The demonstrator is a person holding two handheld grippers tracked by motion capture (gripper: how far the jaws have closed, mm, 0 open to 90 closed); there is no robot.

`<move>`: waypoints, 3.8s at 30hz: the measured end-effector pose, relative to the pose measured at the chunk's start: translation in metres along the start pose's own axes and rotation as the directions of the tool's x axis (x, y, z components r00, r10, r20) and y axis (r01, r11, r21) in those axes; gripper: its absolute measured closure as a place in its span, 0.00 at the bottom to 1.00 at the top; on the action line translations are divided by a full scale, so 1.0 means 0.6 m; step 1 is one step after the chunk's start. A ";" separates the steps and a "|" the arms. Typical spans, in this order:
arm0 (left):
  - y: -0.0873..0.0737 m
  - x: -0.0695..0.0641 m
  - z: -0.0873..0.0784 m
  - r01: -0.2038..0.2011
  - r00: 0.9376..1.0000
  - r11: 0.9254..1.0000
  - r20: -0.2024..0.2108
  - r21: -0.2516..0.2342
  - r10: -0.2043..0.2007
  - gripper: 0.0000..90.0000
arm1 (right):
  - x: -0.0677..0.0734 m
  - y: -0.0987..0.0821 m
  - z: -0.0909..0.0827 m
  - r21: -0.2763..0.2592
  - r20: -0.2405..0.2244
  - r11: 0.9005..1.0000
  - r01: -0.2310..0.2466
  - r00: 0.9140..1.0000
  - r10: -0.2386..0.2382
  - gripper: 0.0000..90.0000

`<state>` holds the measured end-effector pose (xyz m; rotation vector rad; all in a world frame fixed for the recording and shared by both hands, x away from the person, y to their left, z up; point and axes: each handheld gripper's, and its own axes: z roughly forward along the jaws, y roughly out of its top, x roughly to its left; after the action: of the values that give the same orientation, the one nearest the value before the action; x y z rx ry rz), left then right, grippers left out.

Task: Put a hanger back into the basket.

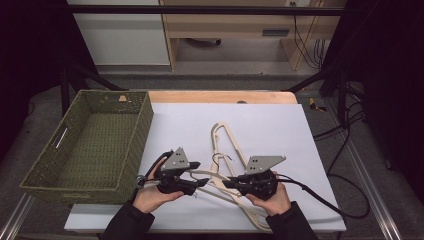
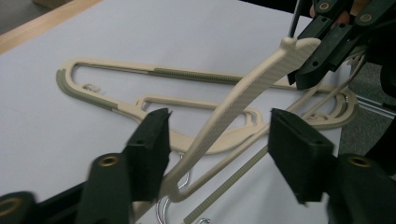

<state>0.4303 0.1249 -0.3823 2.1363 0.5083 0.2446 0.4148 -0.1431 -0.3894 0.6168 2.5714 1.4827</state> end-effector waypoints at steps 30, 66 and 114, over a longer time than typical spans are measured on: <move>0.010 -0.019 -0.017 0.045 0.999 0.998 0.006 0.050 -0.045 0.96 | -0.016 -0.008 -0.027 -0.107 0.234 0.994 -0.011 0.972 0.036 0.39; 0.069 0.161 -0.282 0.097 0.951 0.986 -0.281 -0.137 -0.133 0.96 | -0.068 -0.047 -0.124 -0.297 0.402 0.943 -0.148 0.877 0.264 0.10; -0.119 0.319 -0.407 0.273 0.842 0.957 -0.456 -0.103 -0.289 0.96 | -0.070 -0.049 -0.121 -0.287 0.408 0.946 -0.151 0.874 0.263 0.07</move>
<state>0.4958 0.4260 -0.3021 1.9310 1.0815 0.6039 0.4232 -0.2310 -0.3813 1.0811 1.9894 1.4781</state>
